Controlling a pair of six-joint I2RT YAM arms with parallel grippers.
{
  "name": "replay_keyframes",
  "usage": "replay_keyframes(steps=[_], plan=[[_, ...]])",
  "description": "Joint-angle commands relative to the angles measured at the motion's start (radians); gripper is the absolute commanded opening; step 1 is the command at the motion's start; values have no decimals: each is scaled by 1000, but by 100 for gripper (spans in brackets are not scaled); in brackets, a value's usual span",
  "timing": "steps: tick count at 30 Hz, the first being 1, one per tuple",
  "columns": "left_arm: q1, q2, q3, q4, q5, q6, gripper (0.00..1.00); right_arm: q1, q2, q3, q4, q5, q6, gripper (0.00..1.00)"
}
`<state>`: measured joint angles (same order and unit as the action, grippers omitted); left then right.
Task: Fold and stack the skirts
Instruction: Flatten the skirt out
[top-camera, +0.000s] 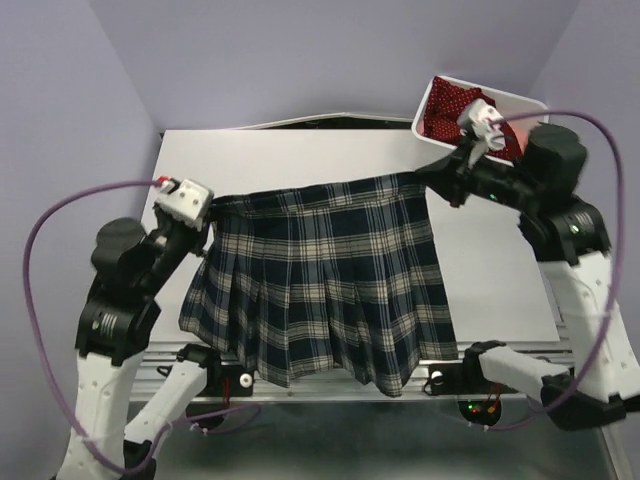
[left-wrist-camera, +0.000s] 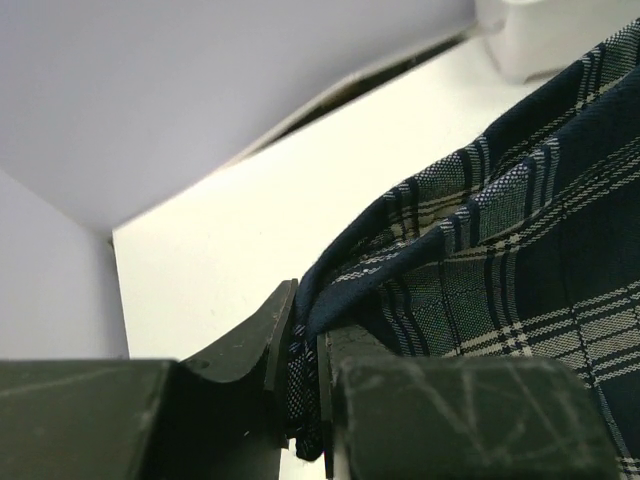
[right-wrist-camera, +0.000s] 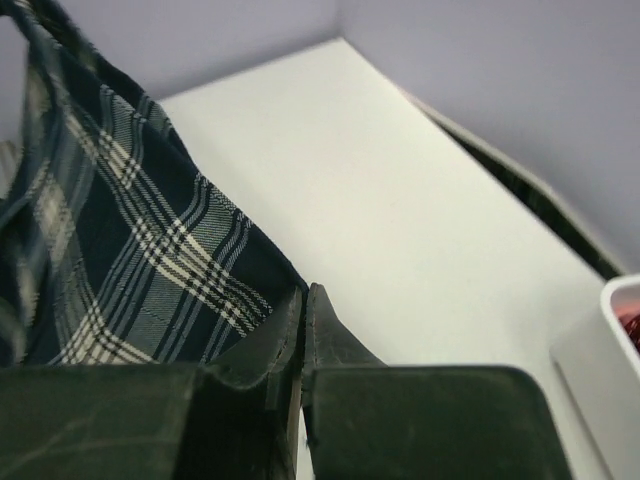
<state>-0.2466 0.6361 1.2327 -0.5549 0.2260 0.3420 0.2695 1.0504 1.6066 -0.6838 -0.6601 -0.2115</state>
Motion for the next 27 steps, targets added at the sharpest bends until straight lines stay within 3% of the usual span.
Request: replay_keyframes(steps=[1,4,6,7,8,9,10,11,13,15,18,20,27], plan=[[15,201,-68,82,-183,-12,0,-21,193,-72,145,210,1,1],[15,339,-75,179,-230,-34,4,-21,364,-77,263,287,-29,1],[15,517,-33,216,-281,-60,8,-21,489,-67,309,329,-43,1],[15,577,-15,228,-287,-69,19,-21,538,-50,328,342,-43,16],[17,700,17,236,-304,-75,42,-21,592,16,316,356,-42,31],[21,762,48,246,-318,-86,49,-21,644,59,300,375,-32,52],[32,811,115,254,-320,-95,56,-21,740,102,279,396,-32,78],[64,905,158,251,-294,-110,67,-21,784,199,258,431,-26,86],[92,1003,288,236,-278,-129,79,-21,857,274,228,456,-22,98],[125,1039,388,192,-264,-147,79,-21,861,311,222,442,-28,98],[138,1018,383,197,-249,-135,79,-21,832,286,204,378,-43,97],[138,969,305,208,-225,-130,79,-21,812,224,182,300,-81,93],[138,867,68,170,-68,-158,68,-21,833,104,15,258,-228,71]])
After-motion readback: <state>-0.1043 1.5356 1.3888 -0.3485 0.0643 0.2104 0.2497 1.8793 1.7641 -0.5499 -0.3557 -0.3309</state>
